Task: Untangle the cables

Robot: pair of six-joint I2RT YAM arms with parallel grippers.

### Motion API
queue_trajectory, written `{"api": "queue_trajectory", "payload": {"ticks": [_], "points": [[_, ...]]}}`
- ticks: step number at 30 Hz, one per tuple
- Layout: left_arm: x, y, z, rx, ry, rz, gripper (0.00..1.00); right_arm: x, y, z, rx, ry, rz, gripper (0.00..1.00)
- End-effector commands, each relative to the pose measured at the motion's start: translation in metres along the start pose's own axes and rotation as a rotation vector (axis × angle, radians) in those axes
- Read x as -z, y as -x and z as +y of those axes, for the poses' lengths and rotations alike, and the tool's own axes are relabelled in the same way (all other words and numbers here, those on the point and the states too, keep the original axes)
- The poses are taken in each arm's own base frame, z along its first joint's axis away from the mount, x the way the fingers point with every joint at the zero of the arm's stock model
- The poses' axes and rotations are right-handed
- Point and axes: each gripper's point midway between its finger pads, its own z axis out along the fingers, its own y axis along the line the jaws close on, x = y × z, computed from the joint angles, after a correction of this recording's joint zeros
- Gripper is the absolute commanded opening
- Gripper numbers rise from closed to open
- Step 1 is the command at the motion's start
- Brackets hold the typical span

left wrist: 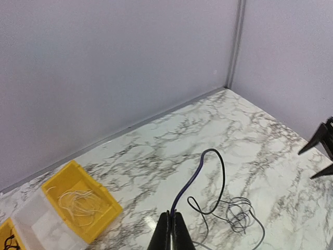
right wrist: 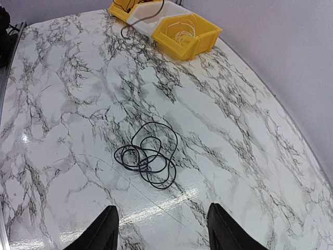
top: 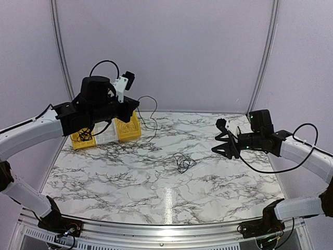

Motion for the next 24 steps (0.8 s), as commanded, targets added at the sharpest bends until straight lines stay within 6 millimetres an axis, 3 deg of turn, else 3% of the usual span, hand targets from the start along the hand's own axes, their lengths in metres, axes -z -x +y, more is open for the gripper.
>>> {"api": "queue_trajectory", "payload": {"ticks": [1,6,14,24], "points": [[0.019,-0.006,0.082,0.055,0.337,0.058,0.0,0.0,0.005,-0.019,0.028,-0.07,0.003,0.59],[0.028,-0.014,0.151,0.106,0.556,0.07,0.0,0.003,0.001,-0.022,0.05,-0.102,0.021,0.59],[0.018,-0.028,0.215,0.127,0.691,0.124,0.0,0.004,-0.002,-0.025,0.073,-0.126,0.037,0.6],[-0.023,-0.07,0.289,0.094,0.835,0.256,0.0,0.004,-0.005,-0.024,0.075,-0.122,0.048,0.6]]}}
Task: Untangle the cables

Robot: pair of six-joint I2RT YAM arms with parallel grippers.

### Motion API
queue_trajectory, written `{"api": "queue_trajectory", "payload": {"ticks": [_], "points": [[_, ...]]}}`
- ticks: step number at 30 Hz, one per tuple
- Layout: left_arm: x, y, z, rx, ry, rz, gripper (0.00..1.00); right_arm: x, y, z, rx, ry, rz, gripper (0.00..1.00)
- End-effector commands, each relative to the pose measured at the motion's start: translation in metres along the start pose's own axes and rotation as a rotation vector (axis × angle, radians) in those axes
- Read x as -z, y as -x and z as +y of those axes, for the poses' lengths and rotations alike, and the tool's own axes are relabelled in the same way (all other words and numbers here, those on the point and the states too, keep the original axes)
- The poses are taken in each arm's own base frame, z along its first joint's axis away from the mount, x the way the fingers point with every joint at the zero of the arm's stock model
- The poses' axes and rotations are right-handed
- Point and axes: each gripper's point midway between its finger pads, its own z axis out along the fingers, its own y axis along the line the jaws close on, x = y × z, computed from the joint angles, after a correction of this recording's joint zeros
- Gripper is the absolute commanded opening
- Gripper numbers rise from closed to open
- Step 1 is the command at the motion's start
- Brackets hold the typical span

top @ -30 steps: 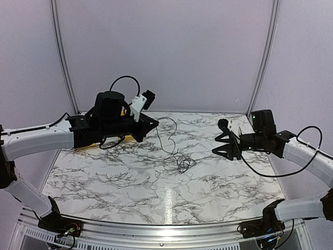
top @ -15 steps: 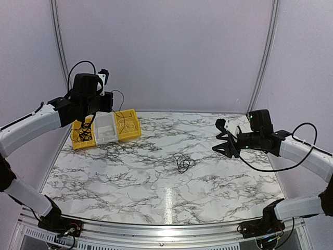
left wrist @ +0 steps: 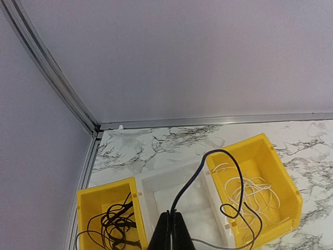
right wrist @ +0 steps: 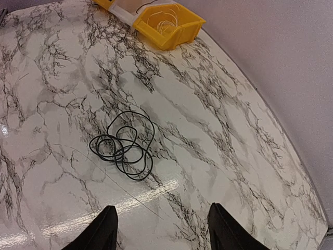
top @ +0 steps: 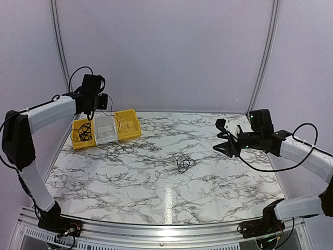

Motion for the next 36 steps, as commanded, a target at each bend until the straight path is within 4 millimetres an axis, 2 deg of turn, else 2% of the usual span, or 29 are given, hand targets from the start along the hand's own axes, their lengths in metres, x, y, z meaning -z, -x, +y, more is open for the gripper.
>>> {"api": "queue_trajectory", "payload": {"ticks": [1,6,10,13,20,26,30,33,36], "points": [[-0.031,-0.004,0.01,-0.08,0.089,0.027,0.0,0.005,0.004,-0.006,0.017,-0.029,-0.007,0.6],[-0.061,-0.014,0.015,-0.12,0.133,0.064,0.0,0.005,0.002,-0.007,0.02,-0.034,0.0,0.6],[-0.075,-0.023,0.029,-0.089,0.161,0.089,0.0,0.003,0.0,-0.008,0.021,-0.04,0.009,0.6],[-0.073,-0.025,0.04,-0.05,0.154,0.093,0.0,0.002,-0.003,-0.008,0.017,-0.037,0.017,0.6],[-0.047,-0.011,0.046,-0.027,0.114,0.046,0.0,-0.004,-0.009,-0.008,0.01,-0.025,0.037,0.6],[-0.059,-0.021,0.052,-0.045,0.146,0.074,0.0,-0.006,-0.012,-0.007,0.007,-0.019,0.045,0.6],[-0.058,-0.019,0.059,-0.035,0.175,0.071,0.0,-0.006,-0.013,-0.008,0.007,-0.024,0.051,0.6],[-0.063,-0.024,0.055,-0.037,0.147,0.083,0.0,-0.007,-0.014,-0.008,0.005,-0.021,0.054,0.6],[-0.075,-0.039,0.046,-0.04,0.119,0.116,0.0,-0.008,-0.015,-0.008,0.004,-0.02,0.059,0.6]]}}
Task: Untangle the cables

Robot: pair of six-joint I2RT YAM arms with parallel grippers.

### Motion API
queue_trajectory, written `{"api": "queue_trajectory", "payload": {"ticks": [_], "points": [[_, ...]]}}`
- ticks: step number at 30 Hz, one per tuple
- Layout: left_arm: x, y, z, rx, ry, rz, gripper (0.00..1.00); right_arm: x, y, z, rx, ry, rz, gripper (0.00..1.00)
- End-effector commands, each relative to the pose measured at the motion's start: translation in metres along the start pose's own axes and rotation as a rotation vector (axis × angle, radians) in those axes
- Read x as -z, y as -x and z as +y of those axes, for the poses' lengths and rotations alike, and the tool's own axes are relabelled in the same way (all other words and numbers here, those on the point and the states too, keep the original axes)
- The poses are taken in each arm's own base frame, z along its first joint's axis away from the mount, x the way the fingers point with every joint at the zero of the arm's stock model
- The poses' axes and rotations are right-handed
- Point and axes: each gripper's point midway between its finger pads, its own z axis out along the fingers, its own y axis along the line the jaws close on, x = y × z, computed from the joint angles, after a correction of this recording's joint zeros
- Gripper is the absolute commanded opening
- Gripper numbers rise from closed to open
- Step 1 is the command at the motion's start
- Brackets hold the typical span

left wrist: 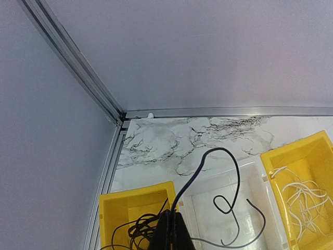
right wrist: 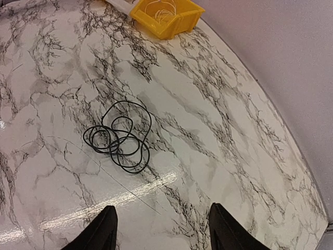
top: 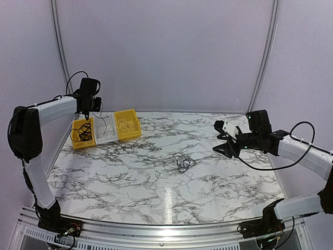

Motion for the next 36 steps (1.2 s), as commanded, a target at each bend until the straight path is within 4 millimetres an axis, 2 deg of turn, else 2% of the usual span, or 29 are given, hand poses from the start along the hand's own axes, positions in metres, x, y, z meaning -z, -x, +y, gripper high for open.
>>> {"api": "queue_trajectory", "payload": {"ticks": [1,7,13,16,21,23,25,27,32,36], "points": [[-0.018,-0.015,-0.013,-0.005,-0.036,0.037,0.0,-0.001,-0.004,-0.005,0.0,-0.012,0.019,0.6],[-0.043,-0.047,-0.035,0.002,-0.082,0.113,0.0,-0.001,-0.004,-0.005,0.003,-0.014,0.019,0.6],[-0.059,-0.067,-0.043,-0.012,-0.081,0.167,0.0,-0.001,-0.005,-0.004,0.003,-0.013,0.022,0.6],[-0.06,-0.07,-0.044,-0.004,-0.08,0.181,0.0,-0.001,-0.005,-0.004,0.003,-0.012,0.021,0.6],[-0.052,-0.063,-0.039,0.014,-0.077,0.172,0.02,-0.001,-0.006,-0.004,0.005,-0.01,0.024,0.61],[-0.046,-0.058,-0.034,0.015,-0.064,0.164,0.23,-0.002,-0.006,-0.003,0.005,-0.006,0.025,0.61],[-0.04,-0.052,-0.03,0.018,-0.057,0.154,0.38,-0.001,-0.006,-0.003,0.005,-0.005,0.024,0.61],[-0.033,-0.043,-0.026,0.026,-0.057,0.139,0.45,-0.001,-0.006,-0.003,0.004,-0.002,0.024,0.61],[-0.001,-0.011,-0.019,0.099,-0.113,0.075,0.51,-0.002,-0.007,-0.002,0.004,0.003,0.024,0.61],[0.02,0.005,-0.015,0.13,-0.157,0.033,0.52,-0.006,-0.01,0.0,-0.001,0.016,0.036,0.61]]}}
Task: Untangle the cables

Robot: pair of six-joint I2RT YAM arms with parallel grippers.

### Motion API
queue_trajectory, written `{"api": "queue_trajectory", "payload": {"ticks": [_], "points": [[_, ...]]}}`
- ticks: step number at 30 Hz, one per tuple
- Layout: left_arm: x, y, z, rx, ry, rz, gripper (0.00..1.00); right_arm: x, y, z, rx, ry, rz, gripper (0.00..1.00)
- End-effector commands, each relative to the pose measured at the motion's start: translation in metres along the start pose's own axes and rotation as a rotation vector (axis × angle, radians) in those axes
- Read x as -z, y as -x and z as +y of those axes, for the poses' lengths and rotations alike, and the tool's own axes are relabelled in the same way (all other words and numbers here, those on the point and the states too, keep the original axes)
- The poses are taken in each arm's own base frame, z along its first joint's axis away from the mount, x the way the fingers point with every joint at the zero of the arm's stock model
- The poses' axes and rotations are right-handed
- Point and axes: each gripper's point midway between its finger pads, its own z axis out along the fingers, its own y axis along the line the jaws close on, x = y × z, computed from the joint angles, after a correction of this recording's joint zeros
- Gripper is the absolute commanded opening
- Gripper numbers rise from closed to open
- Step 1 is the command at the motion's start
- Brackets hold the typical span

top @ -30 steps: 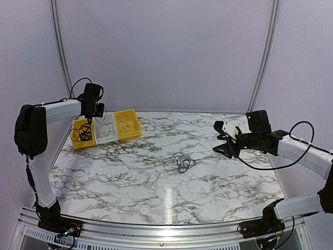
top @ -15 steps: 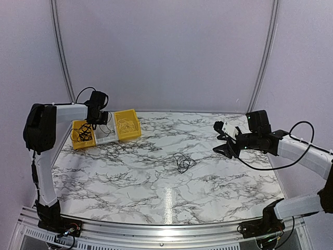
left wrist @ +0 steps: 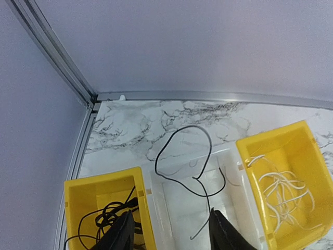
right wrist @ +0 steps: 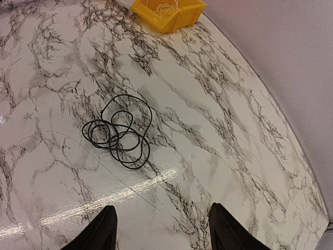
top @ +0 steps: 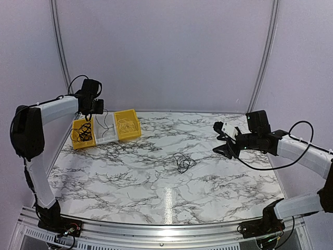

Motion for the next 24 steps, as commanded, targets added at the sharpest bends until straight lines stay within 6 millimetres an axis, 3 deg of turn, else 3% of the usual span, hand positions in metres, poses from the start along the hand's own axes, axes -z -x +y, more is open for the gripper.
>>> {"api": "queue_trajectory", "payload": {"ticks": [1,5,11,15,24], "points": [[0.036,0.025,0.003,0.051,-0.065,-0.059,0.52,-0.004,-0.006,-0.001,-0.011,0.015,0.019,0.61],[0.034,0.018,0.003,0.057,-0.062,-0.05,0.56,-0.009,-0.009,0.002,-0.023,0.043,0.038,0.61],[-0.008,0.026,0.006,0.091,-0.012,-0.008,0.7,-0.013,-0.011,0.004,-0.032,0.058,0.044,0.61],[-0.038,0.018,0.013,0.109,0.027,0.043,0.7,-0.014,-0.013,0.004,-0.038,0.061,0.05,0.61],[-0.076,0.009,0.026,0.111,0.033,0.085,0.58,-0.019,-0.02,0.003,-0.048,0.058,0.072,0.61]]}}
